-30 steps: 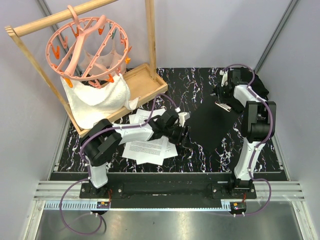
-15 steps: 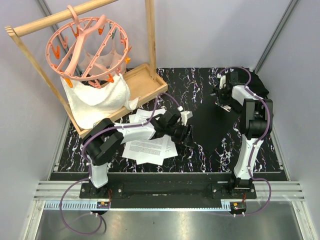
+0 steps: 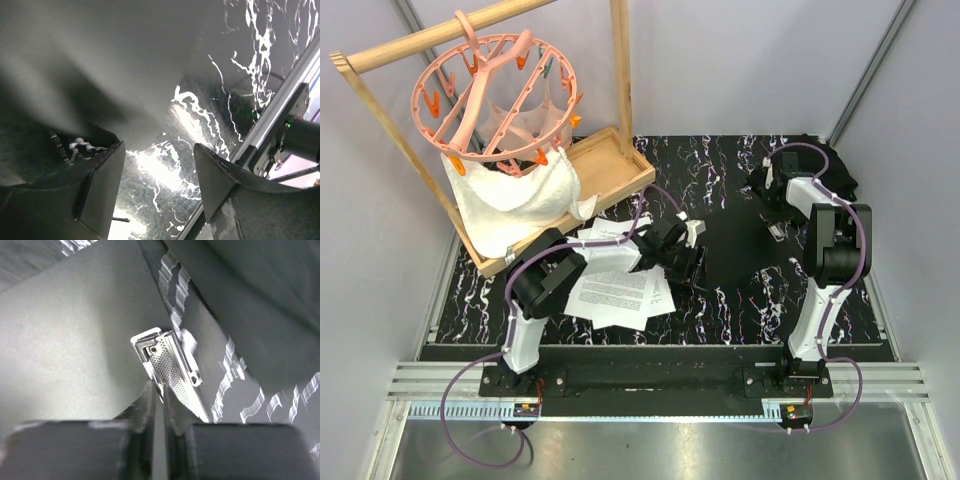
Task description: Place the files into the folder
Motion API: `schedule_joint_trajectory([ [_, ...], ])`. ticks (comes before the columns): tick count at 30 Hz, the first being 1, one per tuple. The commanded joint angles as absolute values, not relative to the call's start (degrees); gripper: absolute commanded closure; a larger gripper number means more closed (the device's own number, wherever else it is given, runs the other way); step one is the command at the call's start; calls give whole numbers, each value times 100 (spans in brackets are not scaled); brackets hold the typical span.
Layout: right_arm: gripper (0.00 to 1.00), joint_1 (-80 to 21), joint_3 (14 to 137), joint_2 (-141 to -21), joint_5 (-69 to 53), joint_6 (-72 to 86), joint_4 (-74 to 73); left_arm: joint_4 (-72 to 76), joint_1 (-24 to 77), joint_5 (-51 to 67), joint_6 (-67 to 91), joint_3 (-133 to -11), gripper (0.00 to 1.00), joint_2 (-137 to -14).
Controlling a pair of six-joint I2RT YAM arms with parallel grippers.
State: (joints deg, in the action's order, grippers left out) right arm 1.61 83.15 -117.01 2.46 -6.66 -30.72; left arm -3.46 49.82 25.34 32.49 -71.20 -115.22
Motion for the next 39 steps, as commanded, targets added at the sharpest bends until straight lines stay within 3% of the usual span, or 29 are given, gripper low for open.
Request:
schedule_joint_trajectory([
  [1, 100, 158, 7841, -11171, 790, 191, -3892, -281, 4887, 2320, 3190, -7304, 36, -11558],
  [12, 99, 158, 6724, -9783, 1371, 782, -4227, -307, 4922, 2417, 3156, -6935, 35, -10856],
  [15, 73, 106, 6732, -9326, 1205, 791, -4306, -518, 4904, 2382, 3033, -6751, 31, -10232],
  [22, 43, -1089, 6854, -8543, 2022, 949, -4298, -1107, 4790, 1575, 2725, -6075, 23, -8369],
  [24, 37, -1108, 6926, -8482, 1384, 1124, -4132, -1143, 4615, 1460, 2829, -5881, 23, -7938],
  [25, 27, -1107, 6908, -8473, 449, 1212, -3948, -1116, 4553, 1285, 2900, -5636, 23, -7815],
  [26, 24, -1116, 6839, -8499, 22, 1361, -3503, -994, 4431, 1153, 2961, -5495, 23, -7561],
  [27, 1, -1125, 6847, -8560, -444, 1884, -3333, -915, 4377, 1003, 3110, -5337, 23, -7437],
  [30, 0, -1509, 6952, -8999, -1825, 2328, -2359, -520, 4088, 642, 3453, -4625, 23, -7146],
  [33, 0, -2168, 7425, -9639, -1785, 1989, -1995, -133, 3824, 817, 3630, -4334, 23, -7198],
  [39, 0, -2548, 8823, -11406, -2339, 1241, -2056, 386, 3691, 607, 3867, -3825, 31, -7479],
])
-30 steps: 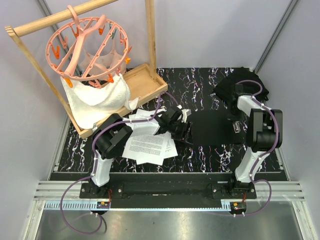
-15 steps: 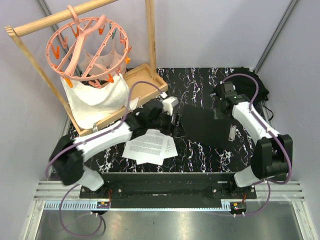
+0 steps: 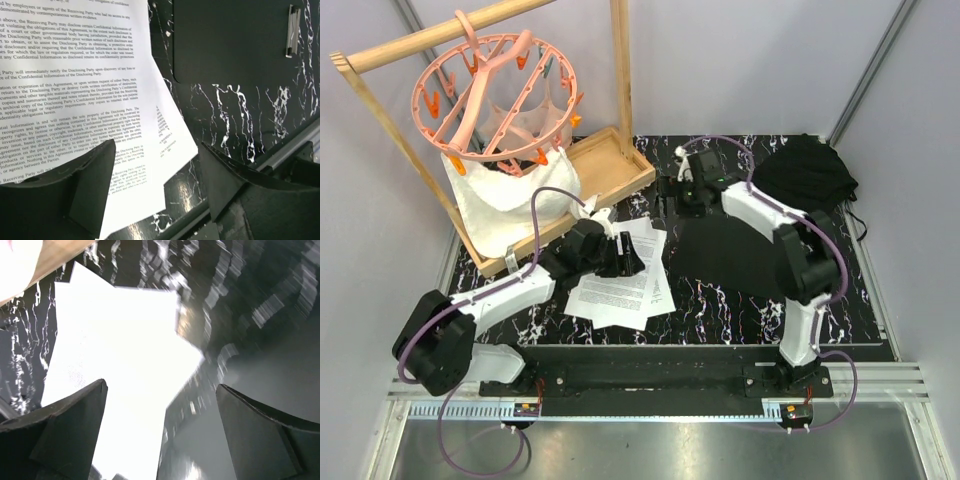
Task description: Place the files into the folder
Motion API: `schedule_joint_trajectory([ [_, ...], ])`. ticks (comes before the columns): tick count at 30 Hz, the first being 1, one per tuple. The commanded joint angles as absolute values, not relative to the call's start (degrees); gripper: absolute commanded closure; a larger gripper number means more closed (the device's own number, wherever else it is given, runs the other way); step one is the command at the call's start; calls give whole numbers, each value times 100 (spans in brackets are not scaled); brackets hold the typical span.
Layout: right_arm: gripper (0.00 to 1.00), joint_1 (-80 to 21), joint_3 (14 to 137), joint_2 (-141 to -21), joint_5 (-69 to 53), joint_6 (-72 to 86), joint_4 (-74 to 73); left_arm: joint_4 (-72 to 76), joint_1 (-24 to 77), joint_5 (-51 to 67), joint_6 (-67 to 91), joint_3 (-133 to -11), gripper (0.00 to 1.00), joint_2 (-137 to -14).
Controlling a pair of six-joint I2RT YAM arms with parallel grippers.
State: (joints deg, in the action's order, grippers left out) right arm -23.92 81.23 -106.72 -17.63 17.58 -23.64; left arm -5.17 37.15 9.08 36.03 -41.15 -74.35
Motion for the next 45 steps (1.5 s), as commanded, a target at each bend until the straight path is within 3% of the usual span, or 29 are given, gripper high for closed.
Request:
schedule_joint_trajectory([
  [1, 0, -2584, 9094, -11713, -2347, 1074, -2065, 587, 3691, 580, 3928, -3728, 31, -7523],
  [3, 3, -2645, 9359, -11978, -2321, 678, -2161, 711, 3691, 536, 4121, -3490, 34, -7611],
  [8, 22, -2839, 10001, -12585, -2180, -253, -2522, 1142, 3691, 440, 4430, -2955, 39, -7857],
  [20, 23, -3278, 10187, -13140, -1836, -765, -3260, 1318, 3691, 220, 4597, -2514, 43, -7787],
  [36, 31, -3287, 9818, -12156, -2672, 351, -3270, 1327, 3683, 211, 4623, -2329, 44, -7638],
  [45, 24, -3199, 9598, -12093, -3259, 1106, -3147, 1327, 3691, 246, 4597, -2285, 44, -7585],
])
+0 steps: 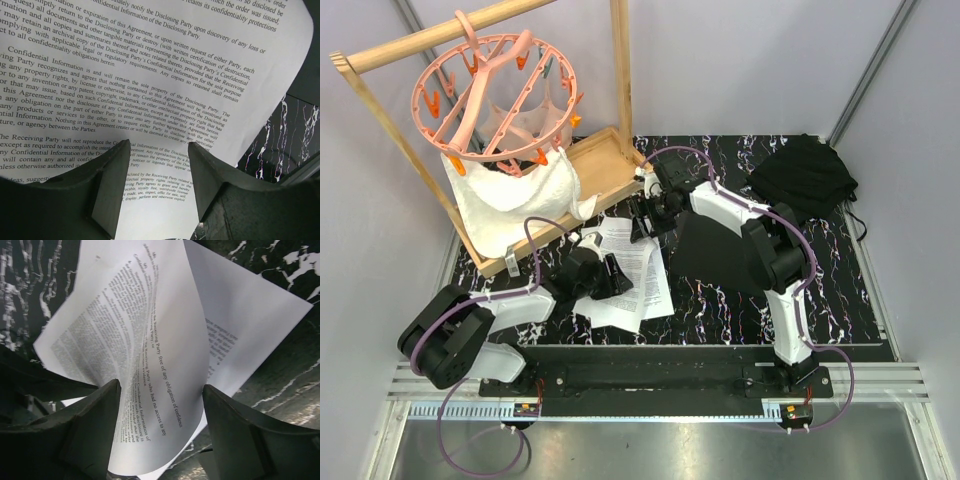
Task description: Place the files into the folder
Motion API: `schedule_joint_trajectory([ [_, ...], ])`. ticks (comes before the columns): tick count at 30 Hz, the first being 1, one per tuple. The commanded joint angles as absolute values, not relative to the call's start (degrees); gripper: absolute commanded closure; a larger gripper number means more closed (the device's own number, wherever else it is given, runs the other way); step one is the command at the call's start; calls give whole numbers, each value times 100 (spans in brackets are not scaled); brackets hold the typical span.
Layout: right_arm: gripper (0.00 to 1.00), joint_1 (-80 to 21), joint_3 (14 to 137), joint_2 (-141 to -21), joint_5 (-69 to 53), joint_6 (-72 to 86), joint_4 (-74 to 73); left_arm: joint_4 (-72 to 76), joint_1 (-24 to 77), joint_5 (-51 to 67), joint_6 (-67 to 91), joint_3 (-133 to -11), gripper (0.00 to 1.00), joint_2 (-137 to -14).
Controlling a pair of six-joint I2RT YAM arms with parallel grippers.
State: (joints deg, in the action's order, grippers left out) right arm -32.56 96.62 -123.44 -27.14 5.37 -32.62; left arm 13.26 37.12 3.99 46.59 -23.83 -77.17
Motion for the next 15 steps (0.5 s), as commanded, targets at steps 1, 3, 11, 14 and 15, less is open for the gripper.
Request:
schedule_joint_trajectory([
  [1, 23, -3191, 9580, -12120, -3496, 1186, -3112, 1327, 3691, 246, 4597, -2276, 44, -7576],
  [3, 21, -3147, 9449, -12138, -3638, 1440, -2910, 1336, 3691, 246, 4597, -2241, 44, -7541],
  [11, 11, -2751, 8447, -12190, -4807, 2758, -1030, 1301, 3691, 220, 4526, -2127, 44, -7409],
  [14, 10, -2716, 8446, -12348, -5062, 2865, -783, 1327, 3691, 220, 4526, -2083, 44, -7400],
  [15, 10, -2698, 8498, -12392, -5123, 2848, -756, 1336, 3691, 237, 4526, -2074, 44, -7409],
])
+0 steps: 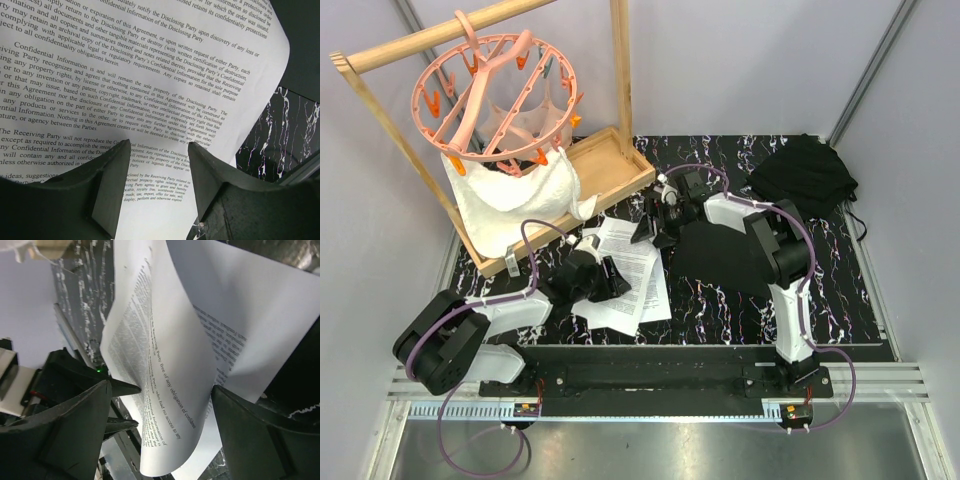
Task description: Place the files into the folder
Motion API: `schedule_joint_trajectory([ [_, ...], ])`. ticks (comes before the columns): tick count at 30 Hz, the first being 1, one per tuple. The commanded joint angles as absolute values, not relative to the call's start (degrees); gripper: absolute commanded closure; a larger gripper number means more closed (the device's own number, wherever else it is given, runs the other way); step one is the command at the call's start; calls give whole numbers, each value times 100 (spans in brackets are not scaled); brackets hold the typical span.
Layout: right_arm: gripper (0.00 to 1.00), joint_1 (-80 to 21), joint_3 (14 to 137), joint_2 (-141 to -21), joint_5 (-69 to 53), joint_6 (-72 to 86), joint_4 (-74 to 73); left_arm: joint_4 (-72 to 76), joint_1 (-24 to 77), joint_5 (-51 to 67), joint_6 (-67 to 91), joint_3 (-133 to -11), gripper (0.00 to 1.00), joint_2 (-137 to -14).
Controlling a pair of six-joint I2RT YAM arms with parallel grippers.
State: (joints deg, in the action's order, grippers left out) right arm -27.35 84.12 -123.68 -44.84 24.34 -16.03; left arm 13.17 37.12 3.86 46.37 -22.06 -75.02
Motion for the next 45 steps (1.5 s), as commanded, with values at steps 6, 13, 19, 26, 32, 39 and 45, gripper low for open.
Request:
schedule_joint_trajectory([
  [6, 9, -2681, 8806, -12665, -5448, 2821, -668, 1371, 3683, 299, 4474, -2057, 44, -7409],
  [13, 10, -2628, 9210, -12972, -5642, 2243, -721, 1336, 3691, 343, 4386, -2048, 43, -7409],
  [19, 15, -2619, 9492, -13096, -5993, 1697, -791, 1345, 3691, 387, 4377, -2013, 43, -7409],
  [26, 14, -2593, 9773, -13078, -6108, 529, -1406, 1397, 3691, 396, 4377, -1995, 43, -7453],
  [32, 15, -2602, 10248, -13394, -6398, 158, -1714, 1441, 3683, 448, 4386, -1986, 43, -7532],
  [39, 22, -2602, 10520, -13509, -6477, 62, -1977, 1362, 3691, 404, 4333, -1969, 43, -7401],
  [45, 55, -2602, 10433, -13386, -6356, 123, -2135, 1248, 3691, 360, 4237, -2021, 43, -7278],
])
